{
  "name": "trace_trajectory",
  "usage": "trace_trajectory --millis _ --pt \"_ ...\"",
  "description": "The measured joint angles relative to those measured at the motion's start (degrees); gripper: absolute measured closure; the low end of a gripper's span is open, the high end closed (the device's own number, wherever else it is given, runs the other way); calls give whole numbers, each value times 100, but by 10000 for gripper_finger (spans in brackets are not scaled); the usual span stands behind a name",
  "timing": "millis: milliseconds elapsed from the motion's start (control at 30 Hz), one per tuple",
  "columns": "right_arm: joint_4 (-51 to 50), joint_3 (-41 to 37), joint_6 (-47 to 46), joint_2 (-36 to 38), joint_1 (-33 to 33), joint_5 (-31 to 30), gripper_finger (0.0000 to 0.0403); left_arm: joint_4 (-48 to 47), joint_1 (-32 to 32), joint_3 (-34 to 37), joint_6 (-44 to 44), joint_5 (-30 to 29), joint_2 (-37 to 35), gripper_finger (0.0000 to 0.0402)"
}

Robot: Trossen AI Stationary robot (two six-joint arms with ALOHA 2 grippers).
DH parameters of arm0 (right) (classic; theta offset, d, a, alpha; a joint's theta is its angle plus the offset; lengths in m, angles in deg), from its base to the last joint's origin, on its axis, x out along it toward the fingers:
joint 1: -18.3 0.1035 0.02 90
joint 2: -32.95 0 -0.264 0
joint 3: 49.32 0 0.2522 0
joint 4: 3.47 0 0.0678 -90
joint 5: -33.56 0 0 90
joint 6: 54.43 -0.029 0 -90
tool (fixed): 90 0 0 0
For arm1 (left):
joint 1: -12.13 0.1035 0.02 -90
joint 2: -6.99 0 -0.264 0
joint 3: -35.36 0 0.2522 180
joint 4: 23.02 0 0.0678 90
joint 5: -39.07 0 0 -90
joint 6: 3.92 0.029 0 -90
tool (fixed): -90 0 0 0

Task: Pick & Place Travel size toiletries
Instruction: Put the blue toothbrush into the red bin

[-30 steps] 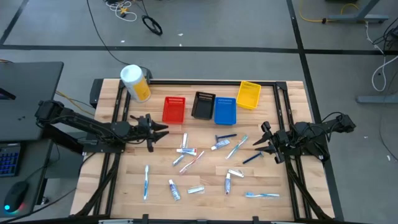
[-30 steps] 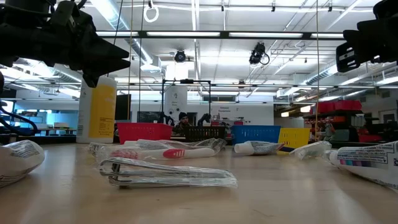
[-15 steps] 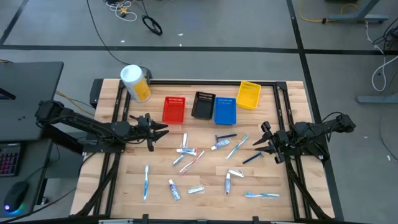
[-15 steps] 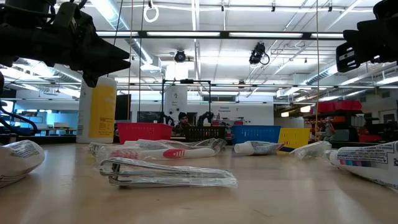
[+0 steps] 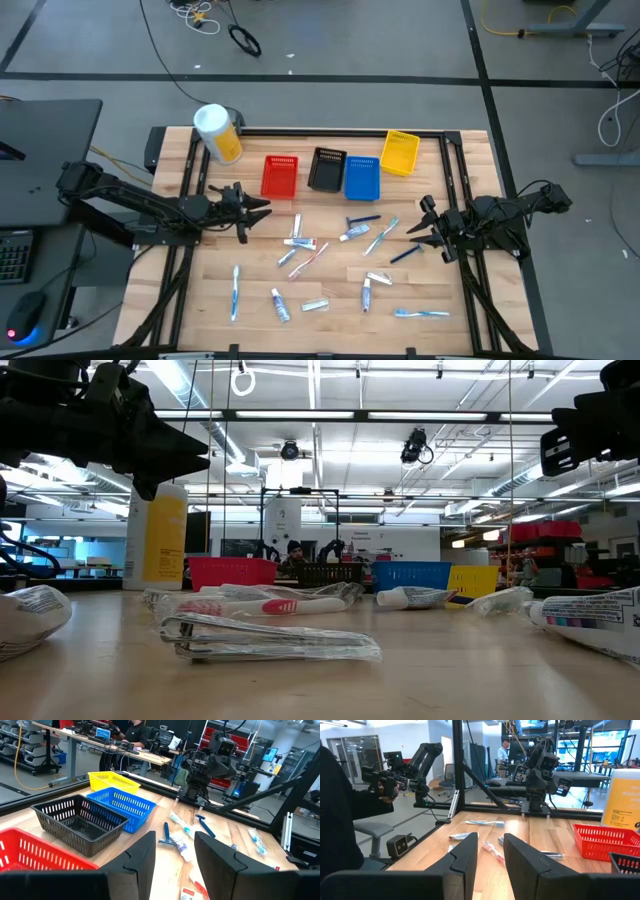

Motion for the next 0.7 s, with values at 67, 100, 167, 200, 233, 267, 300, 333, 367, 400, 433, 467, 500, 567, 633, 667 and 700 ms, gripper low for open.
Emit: trace_trajectory --millis 67,100,167,200,233,267,300,333,367,400,433,467,500,567,633,667,700 --pt "1 -1 1 -2 0 0 300 0 0 0 -40 -8 0 258" --pt "-1 1 1 0 0 0 300 0 0 2 -67 -9 0 258" --pt "-3 -1 -1 -2 0 0 300 0 2 2 -77 -9 0 258" --pt "-5 -1 -1 0 0 0 300 0 2 2 -84 -9 0 258" --pt "-5 -1 -1 -2 0 0 300 0 0 2 -128 -9 0 258" --pt "-5 0 -1 -2 0 0 300 0 0 2 -178 -9 0 258" --pt "-5 -1 1 -1 0 0 300 -8 2 2 -239 -9 0 258" --pt "-5 -1 1 -2 0 0 300 -38 2 2 -254 -9 0 258" --pt "-5 -1 2 -2 0 0 300 -89 2 2 -252 -9 0 258" --pt "-5 -1 2 -2 0 -2 300 -142 2 2 -248 -9 0 258" --pt "-5 -1 -1 -2 0 -11 300 -201 2 2 -251 -15 0 258" --pt "-5 0 2 -1 0 -53 300 -264 2 4 -253 -28 0 258" --pt "-5 1 2 0 0 -84 300 -328 2 4 -279 -32 0 258" --pt "-5 1 2 -2 0 -138 300 -429 2 4 -391 -34 0 258" --pt "-2 1 2 -2 0 -147 300 -433 2 4 -488 -37 0 258" --pt "32 0 2 0 0 -147 300 -425 2 4 -547 -37 0 258" --pt "126 1 2 -3 0 -146 300 -424 2 4 -561 -37 0 258"
